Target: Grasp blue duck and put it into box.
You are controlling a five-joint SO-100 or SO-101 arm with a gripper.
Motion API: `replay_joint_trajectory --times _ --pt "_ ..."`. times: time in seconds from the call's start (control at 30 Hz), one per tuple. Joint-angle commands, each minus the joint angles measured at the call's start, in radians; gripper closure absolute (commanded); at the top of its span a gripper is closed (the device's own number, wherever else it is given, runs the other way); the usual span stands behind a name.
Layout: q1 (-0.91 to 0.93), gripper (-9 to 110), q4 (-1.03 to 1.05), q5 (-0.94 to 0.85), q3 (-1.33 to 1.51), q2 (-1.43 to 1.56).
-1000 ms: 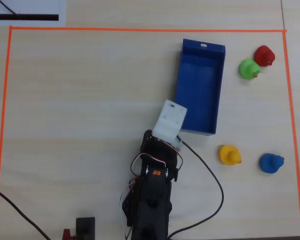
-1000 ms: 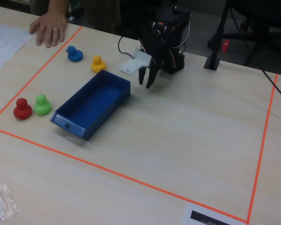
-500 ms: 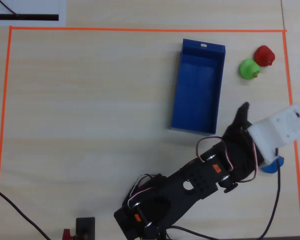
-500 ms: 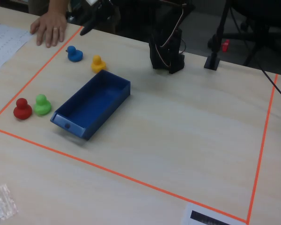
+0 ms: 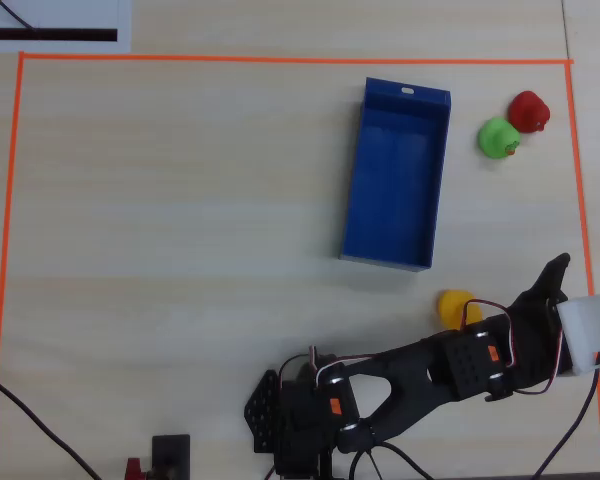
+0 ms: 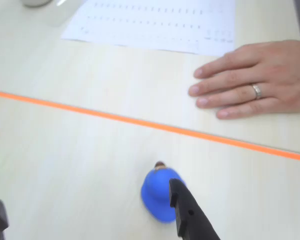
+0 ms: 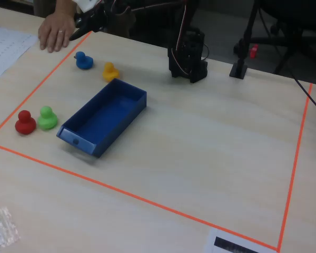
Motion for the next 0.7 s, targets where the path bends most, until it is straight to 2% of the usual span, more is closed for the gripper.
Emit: replay_joint_trajectory --times 0.0,0.67 --pt "0.017 58 -0.103 -0.008 -0.002 -0.069" --pt "0.087 56 -0.264 -0.002 -0.133 -0.38"
